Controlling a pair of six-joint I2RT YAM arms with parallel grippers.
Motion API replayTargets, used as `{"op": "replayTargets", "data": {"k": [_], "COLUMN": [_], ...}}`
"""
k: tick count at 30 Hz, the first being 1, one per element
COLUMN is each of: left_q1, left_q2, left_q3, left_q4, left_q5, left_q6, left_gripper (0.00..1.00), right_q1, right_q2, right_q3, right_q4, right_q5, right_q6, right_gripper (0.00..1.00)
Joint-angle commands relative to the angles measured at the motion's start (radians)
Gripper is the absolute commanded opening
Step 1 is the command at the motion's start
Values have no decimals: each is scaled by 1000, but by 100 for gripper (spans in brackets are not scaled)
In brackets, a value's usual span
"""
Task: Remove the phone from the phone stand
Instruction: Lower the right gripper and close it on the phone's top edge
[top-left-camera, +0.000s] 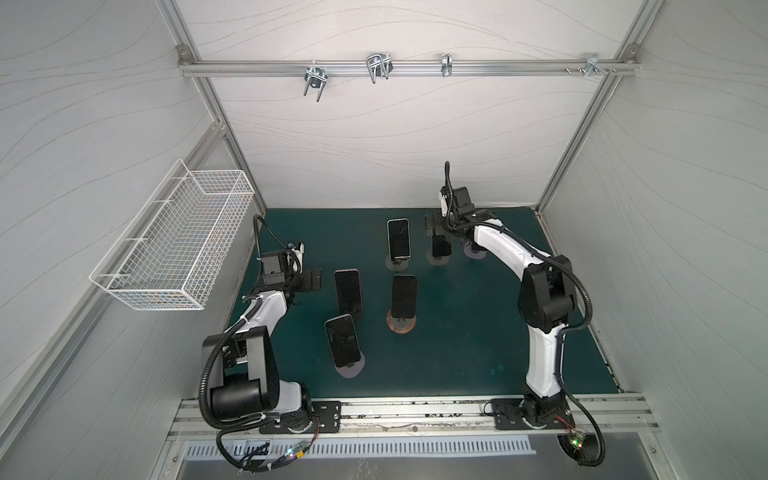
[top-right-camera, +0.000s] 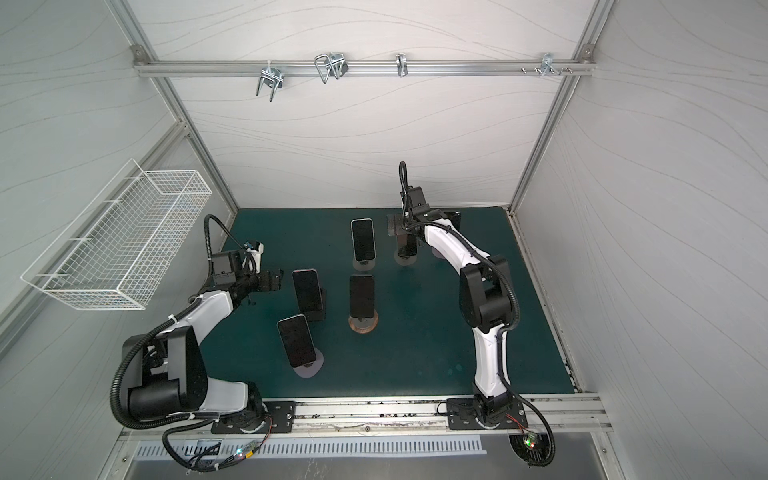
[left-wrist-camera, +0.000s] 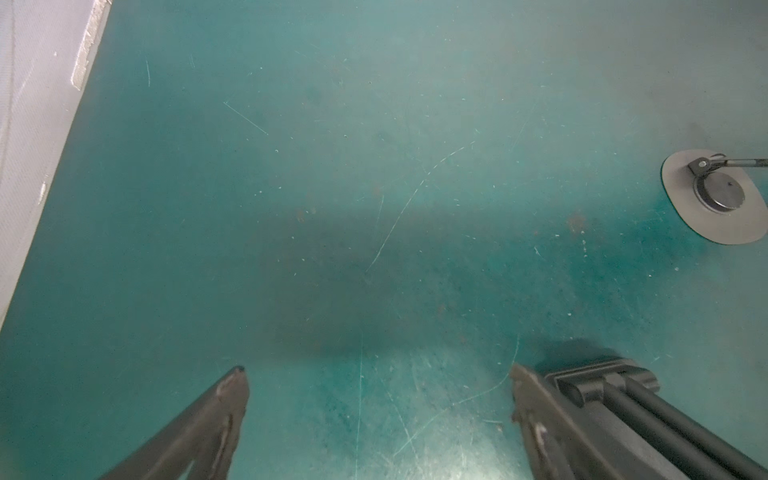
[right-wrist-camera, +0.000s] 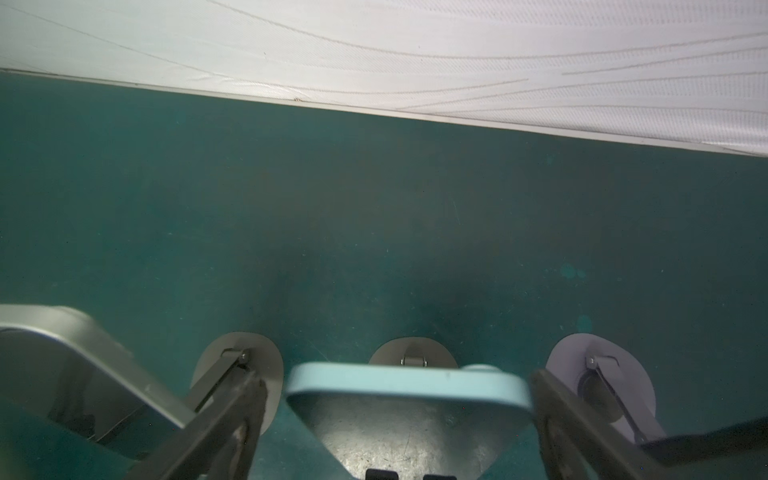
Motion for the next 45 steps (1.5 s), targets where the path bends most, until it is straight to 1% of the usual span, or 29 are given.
{"op": "replayTargets", "data": {"k": [1, 7, 14, 18, 31, 36, 45], "left_q1": [-3, -2, -5, -6, -25, -32, -37], "left_q2": [-17, -6, -2, -4, 9, 16, 17], "left_q3": [11, 22, 26, 22, 35, 44, 42], "left_q4": [33, 27, 26, 27, 15, 7, 6], "left_q5": [14, 14, 2, 1, -9, -16, -21], "left_q6": [19, 18, 14, 13, 30, 36, 37], "left_gripper": [100, 100, 100, 100, 100, 100, 100], "right_q1": [8, 8, 9, 9, 15, 24, 26], "right_q2": [21, 42, 39, 28, 22, 9, -37], "right_q3": [31, 44, 10, -31, -44, -49, -61], "right_q4": [-13, -6, 16, 46, 29, 23, 17], "right_q5": [10, 10, 35, 30, 48, 73, 75], "right_q6": [-30, -29, -8, 10, 85, 88, 92], "right_gripper": [99, 99, 98, 93, 77, 73, 69]}}
